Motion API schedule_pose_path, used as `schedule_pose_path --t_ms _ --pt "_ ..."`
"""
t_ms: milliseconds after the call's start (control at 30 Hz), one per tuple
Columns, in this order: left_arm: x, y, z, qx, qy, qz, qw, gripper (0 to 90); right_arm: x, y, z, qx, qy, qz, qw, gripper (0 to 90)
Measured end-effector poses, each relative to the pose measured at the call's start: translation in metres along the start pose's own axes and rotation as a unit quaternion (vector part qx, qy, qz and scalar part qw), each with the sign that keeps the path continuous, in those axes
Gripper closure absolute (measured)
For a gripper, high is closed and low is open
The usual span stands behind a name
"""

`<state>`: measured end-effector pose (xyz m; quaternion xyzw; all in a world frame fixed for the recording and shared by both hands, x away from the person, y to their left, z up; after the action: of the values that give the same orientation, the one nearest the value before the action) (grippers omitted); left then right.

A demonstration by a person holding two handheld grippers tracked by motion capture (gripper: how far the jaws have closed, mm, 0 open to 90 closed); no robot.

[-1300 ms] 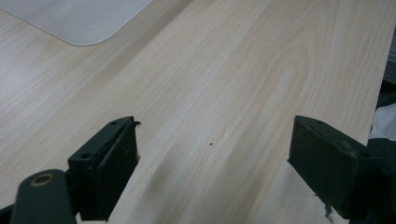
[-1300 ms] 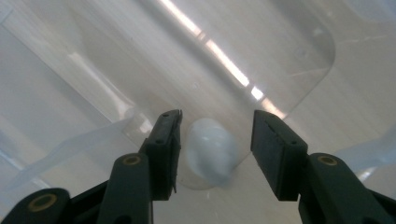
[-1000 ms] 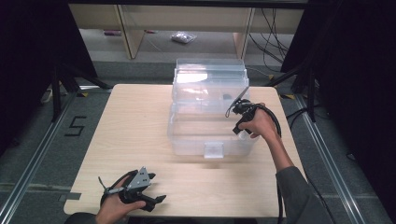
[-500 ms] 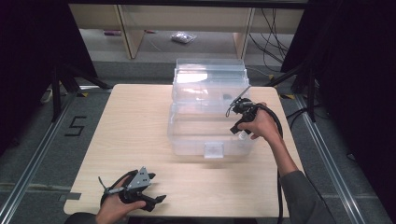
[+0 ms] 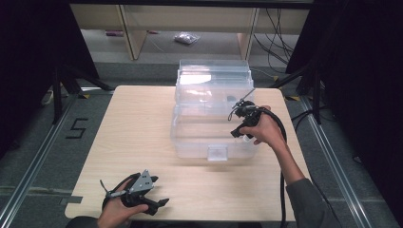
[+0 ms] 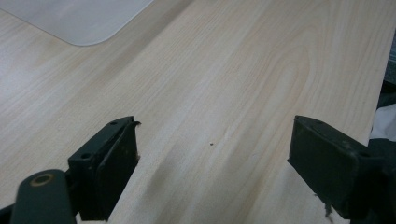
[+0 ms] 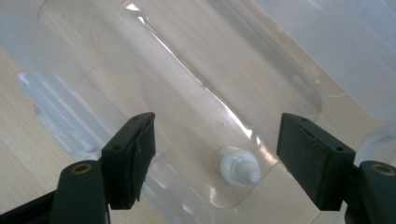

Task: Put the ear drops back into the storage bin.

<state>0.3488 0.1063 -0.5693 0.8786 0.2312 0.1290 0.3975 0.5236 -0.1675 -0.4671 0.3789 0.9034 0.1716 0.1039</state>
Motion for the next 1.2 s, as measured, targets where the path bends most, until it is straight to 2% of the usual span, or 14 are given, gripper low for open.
schedule_pose_path --t_ms 333,400,433,567,733,800,833,867,900,933,1000,1067,1100,1200 --pt "0.000 0.000 0.000 0.000 0.001 0.001 1.0000 15.0 0.009 0.000 -0.006 -0.018 0.004 -0.017 0.9997 28.5" --pt "0.000 0.000 0.000 0.002 -0.001 0.001 1.0000 15.0 0.013 0.000 -0.008 -0.018 0.005 -0.012 0.9997 28.2" --pt "0.000 0.000 0.000 0.000 0.001 0.000 1.0000 15.1 0.013 0.001 -0.008 -0.023 0.002 -0.019 0.9996 28.0" --pt "0.000 0.000 0.000 0.000 0.001 0.000 1.0000 15.0 0.019 0.001 -0.011 -0.033 0.011 -0.022 0.9992 27.7" --pt "0.000 0.000 0.000 0.001 0.001 0.000 1.0000 15.0 0.023 0.000 -0.016 -0.047 0.012 -0.019 0.9987 27.4" --pt "0.000 0.000 0.000 0.001 0.001 0.000 1.0000 15.1 0.027 -0.003 -0.018 -0.039 0.016 -0.005 0.9991 27.3" --pt "0.000 0.000 0.000 0.001 0.001 0.000 1.0000 15.0 0.025 -0.002 -0.018 -0.048 0.013 -0.020 0.9986 27.1" --pt "0.000 0.000 0.000 0.001 0.001 0.000 1.0000 15.0 0.025 -0.002 -0.019 -0.048 0.013 -0.020 0.9986 27.0" --pt "0.000 0.000 0.000 0.001 0.001 0.000 1.0000 15.1 0.029 -0.004 -0.020 -0.043 0.022 -0.007 0.9988 27.0" --pt "0.000 0.000 0.000 0.001 0.001 0.000 1.0000 15.0 0.026 -0.002 -0.019 -0.053 0.017 -0.027 0.9981 27.0" --pt "0.000 0.000 0.000 0.001 0.000 0.000 1.0000 15.0 0.028 -0.004 -0.020 -0.051 0.019 -0.018 0.9983 26.8" --pt "0.000 0.000 0.000 0.001 0.001 0.000 1.0000 15.1 0.027 -0.002 -0.019 -0.059 0.014 -0.031 0.9976 26.6" --pt "0.000 0.000 0.000 0.001 0.001 0.000 1.0000 15.0 0.030 -0.004 -0.020 -0.054 0.017 -0.022 0.9982 26.4" --pt "0.000 0.000 0.000 0.000 0.001 0.001 1.0000 15.1 0.030 -0.003 -0.021 -0.063 0.013 -0.033 0.9973 26.3"
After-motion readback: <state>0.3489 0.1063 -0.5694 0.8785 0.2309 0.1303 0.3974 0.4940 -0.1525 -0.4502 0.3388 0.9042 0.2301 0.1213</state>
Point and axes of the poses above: each handheld gripper's, and its own axes: z roughly forward along the jaws, y roughly out of its top, x roughly to its left, the point moved 10 cm from there along z, roughly forward along the jaws, and after that the axes turned 1 degree about z, right-handed, at the moved point
